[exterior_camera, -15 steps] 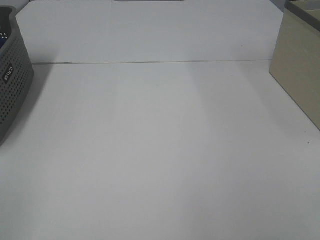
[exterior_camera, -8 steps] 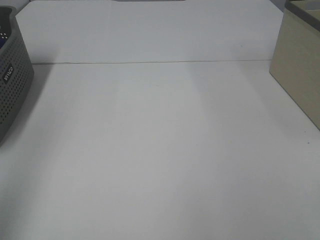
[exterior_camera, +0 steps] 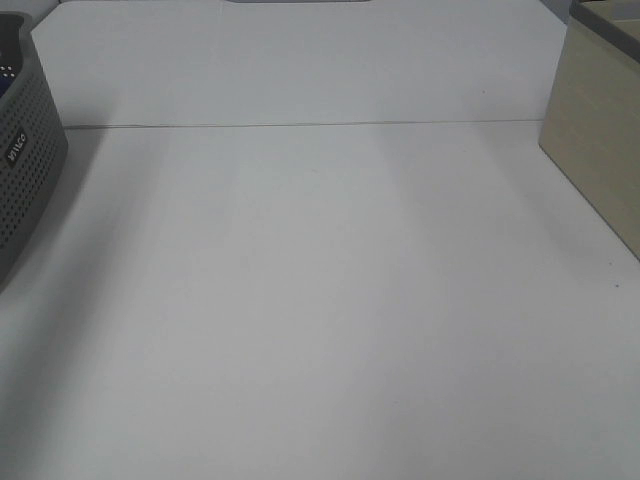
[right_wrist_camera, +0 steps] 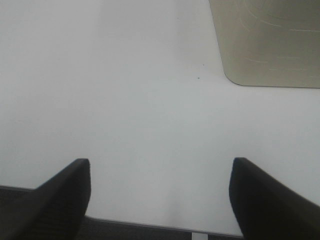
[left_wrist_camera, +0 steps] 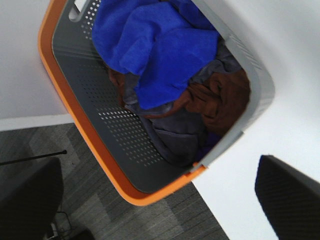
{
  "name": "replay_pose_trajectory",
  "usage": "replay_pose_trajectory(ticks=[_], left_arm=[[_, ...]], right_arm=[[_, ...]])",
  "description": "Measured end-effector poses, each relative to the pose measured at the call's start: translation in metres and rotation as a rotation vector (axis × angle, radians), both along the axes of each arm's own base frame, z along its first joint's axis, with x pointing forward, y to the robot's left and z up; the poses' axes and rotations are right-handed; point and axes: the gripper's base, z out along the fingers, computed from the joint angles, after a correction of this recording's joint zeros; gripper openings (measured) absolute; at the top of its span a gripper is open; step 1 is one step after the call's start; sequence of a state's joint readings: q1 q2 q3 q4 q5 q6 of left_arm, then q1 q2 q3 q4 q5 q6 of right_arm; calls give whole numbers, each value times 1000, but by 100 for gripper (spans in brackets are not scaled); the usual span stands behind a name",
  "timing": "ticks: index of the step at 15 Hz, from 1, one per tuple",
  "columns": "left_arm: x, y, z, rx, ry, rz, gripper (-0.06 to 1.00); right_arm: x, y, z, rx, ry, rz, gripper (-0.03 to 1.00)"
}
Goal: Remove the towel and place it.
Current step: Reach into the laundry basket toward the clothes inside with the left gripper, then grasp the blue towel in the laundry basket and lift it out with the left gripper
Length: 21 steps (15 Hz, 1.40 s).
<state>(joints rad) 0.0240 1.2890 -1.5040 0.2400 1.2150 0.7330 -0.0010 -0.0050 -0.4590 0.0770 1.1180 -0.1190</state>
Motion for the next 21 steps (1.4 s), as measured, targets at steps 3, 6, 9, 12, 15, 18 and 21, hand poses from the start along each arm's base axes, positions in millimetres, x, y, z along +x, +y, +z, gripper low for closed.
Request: replay_pose_trajectory(ticks=[3,6,9,12,15,18,21], left_arm=[[58,8,-13,95,69,-4,99],[108,22,-65,232,255,-16,99],[130,52,-106,227,364,31,99],[144,82,-134,220,380,60,99],[169,96,-173,256,364,-25,98],[198,97,-221,277,318,-116,98],[210,99,-254,299,318,-164,97]], right_arm=[[0,0,0,0,0,0,76],[0,0,0,0,0,0,76],[0,0,0,0,0,0,76],[0,0,0,0,0,0,76],[0,0,0,0,0,0,76],[0,0,0,0,0,0,76],[0,0,0,0,0,0,76]])
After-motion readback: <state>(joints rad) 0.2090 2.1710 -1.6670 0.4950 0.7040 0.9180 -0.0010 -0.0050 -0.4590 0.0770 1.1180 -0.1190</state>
